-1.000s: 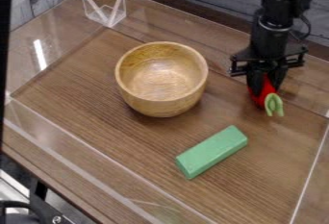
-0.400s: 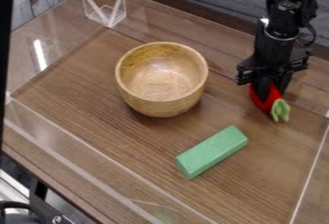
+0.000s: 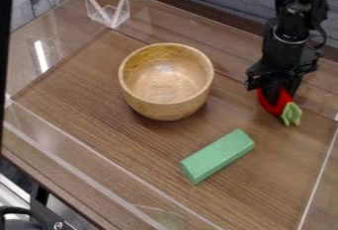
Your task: Move the red fruit to the right side of the table
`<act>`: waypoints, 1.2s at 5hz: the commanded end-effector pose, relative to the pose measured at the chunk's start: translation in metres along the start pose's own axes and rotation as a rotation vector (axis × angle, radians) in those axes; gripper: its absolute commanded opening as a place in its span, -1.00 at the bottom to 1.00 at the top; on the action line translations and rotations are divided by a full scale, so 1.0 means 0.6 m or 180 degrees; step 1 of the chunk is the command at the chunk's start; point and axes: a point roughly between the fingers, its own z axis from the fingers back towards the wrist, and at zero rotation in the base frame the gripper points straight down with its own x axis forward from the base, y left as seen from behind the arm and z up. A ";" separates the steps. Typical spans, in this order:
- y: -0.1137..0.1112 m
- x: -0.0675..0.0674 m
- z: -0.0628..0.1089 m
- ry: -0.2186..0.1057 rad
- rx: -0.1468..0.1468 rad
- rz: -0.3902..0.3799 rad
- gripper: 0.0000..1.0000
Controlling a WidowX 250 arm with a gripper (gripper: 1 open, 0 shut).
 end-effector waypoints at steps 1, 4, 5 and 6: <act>-0.021 -0.033 -0.004 0.0042 -0.0127 -0.0137 -1.00; -0.009 -0.029 0.078 0.0060 -0.0056 -0.0017 1.00; 0.004 -0.006 0.113 0.0118 -0.0117 -0.0023 1.00; 0.008 0.025 0.155 0.0156 -0.0216 0.0047 1.00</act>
